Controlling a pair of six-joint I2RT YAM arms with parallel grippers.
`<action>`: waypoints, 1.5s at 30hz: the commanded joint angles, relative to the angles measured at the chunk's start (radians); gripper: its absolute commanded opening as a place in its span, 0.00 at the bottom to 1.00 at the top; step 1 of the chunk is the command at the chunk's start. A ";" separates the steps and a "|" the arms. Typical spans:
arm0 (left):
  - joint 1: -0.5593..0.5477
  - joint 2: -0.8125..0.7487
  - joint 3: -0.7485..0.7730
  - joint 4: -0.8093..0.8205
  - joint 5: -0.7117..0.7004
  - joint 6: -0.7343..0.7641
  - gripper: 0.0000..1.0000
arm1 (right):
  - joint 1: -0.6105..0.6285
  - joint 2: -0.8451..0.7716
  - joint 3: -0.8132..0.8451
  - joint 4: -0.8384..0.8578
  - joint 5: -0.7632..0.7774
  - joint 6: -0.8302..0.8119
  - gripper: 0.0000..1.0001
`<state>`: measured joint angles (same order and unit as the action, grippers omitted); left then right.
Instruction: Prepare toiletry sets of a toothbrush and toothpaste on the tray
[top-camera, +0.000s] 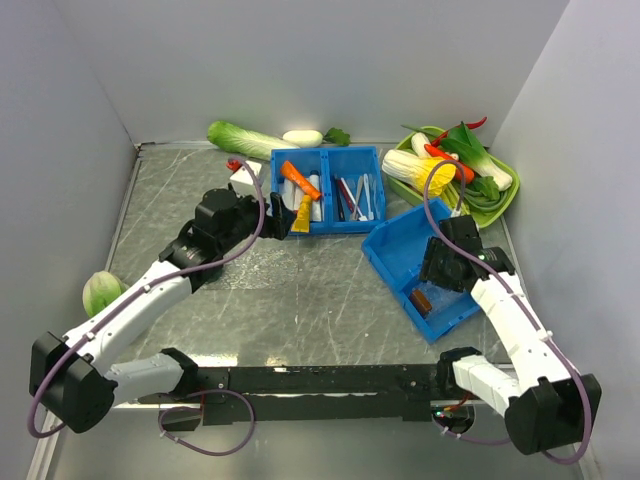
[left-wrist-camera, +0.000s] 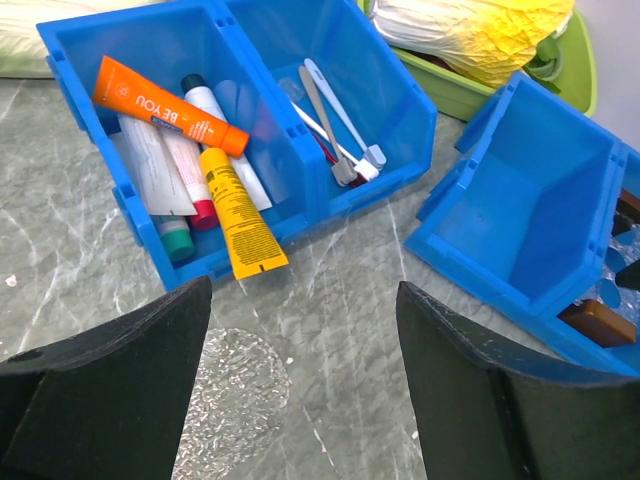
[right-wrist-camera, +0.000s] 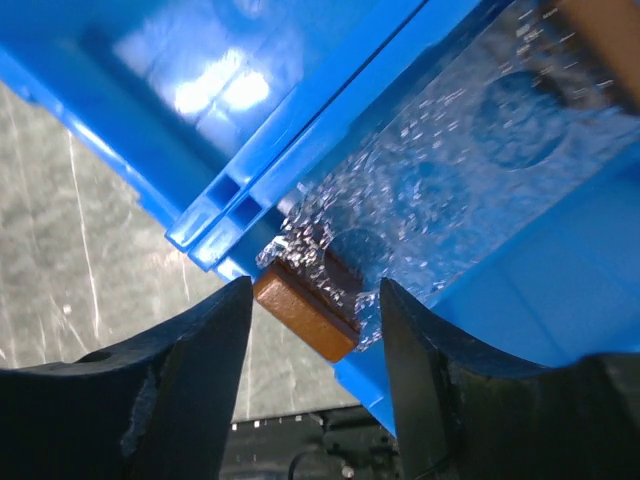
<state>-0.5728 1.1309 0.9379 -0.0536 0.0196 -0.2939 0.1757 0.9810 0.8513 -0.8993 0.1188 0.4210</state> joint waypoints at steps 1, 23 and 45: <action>-0.001 0.013 0.039 0.015 -0.017 0.022 0.79 | -0.005 -0.016 -0.007 -0.012 -0.086 -0.028 0.59; 0.001 0.070 0.041 0.003 -0.066 0.045 0.82 | 0.186 0.008 -0.052 -0.052 0.001 0.047 0.58; -0.001 0.076 0.045 0.003 -0.029 0.021 0.83 | 0.214 0.090 -0.003 -0.092 0.087 0.081 0.57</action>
<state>-0.5728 1.2156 0.9394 -0.0727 -0.0231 -0.2680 0.3840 1.0615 0.8089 -0.9463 0.1692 0.4862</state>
